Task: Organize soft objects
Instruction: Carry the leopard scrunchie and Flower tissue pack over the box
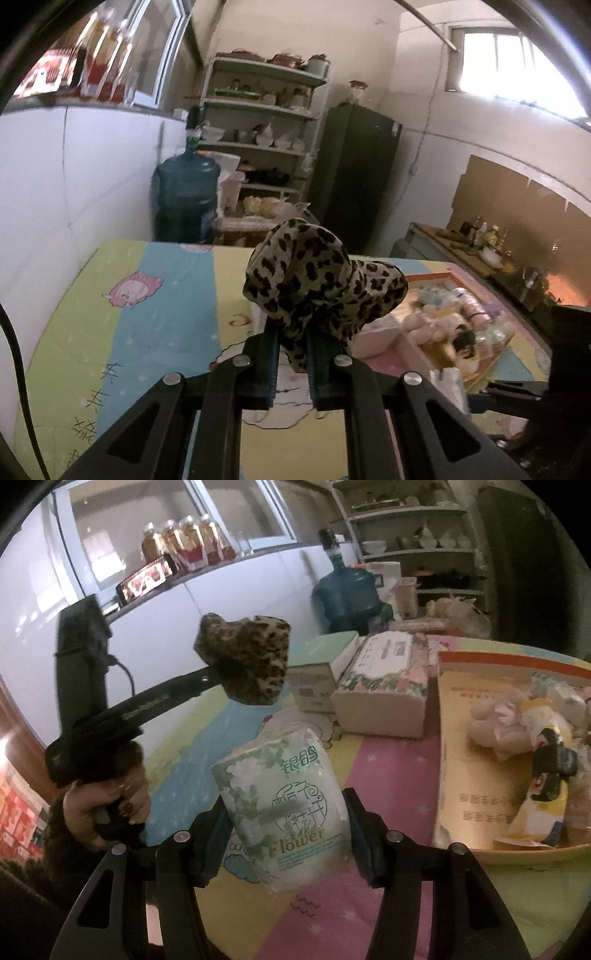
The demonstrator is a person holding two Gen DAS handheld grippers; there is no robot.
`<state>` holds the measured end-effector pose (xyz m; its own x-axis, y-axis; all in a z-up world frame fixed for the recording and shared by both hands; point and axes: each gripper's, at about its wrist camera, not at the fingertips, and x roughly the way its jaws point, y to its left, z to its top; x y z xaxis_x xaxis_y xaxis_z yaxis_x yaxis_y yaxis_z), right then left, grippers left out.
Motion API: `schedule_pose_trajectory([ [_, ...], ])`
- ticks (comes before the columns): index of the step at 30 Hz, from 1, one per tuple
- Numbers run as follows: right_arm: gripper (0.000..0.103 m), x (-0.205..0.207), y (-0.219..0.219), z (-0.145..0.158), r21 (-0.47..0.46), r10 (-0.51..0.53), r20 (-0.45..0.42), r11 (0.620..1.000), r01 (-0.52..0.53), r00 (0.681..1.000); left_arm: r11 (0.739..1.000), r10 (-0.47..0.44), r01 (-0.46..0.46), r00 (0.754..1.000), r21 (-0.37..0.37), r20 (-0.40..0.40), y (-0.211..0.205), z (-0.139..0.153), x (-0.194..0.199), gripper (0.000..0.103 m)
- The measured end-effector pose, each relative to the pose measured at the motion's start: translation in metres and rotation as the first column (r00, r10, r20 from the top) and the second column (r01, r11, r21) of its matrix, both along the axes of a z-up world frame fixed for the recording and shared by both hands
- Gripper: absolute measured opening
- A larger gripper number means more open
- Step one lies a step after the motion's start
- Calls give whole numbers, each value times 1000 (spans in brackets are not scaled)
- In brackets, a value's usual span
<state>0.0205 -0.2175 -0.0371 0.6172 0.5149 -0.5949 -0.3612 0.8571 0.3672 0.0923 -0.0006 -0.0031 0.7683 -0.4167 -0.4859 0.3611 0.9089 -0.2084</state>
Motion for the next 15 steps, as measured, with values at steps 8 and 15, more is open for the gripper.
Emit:
schedule_pose_trajectory([
  [8,59,-12,-41,17,-1,-128,72,992,128,989,996,-90,91,995,-6,43,-46,23,-15,13],
  [15,59,-23,-105,31,-36,-296,126,952,303,947,981,-190,191,981,-18,50,-99,30,-19,13],
])
